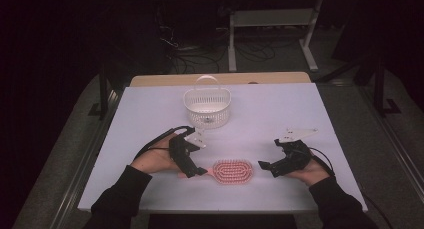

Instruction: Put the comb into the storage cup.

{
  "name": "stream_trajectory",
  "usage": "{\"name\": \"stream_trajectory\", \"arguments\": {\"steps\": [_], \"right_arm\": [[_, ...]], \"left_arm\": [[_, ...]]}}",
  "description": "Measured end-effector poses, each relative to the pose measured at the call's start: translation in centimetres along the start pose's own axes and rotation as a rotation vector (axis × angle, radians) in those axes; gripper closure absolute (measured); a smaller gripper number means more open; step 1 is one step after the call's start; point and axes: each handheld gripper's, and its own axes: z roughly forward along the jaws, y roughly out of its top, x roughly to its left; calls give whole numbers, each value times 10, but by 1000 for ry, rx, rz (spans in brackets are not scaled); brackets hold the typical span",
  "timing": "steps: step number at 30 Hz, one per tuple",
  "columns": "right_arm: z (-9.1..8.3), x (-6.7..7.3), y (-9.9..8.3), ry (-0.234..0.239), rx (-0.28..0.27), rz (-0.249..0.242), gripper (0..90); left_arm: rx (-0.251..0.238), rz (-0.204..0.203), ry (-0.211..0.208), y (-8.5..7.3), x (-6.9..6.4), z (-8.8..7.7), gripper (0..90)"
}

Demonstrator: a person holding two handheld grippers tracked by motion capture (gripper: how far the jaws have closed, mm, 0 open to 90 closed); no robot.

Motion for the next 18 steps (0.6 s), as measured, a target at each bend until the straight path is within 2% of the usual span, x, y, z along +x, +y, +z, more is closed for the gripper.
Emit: {"name": "stream_trajectory", "arguments": {"steps": [7,18], "right_arm": [[0,0,0,-1,1,1,0],[0,0,0,-1,0,2,0]], "left_arm": [[48,18,-6,3,-2,6,149],[91,34,-27,4,-6,13,199]]}}
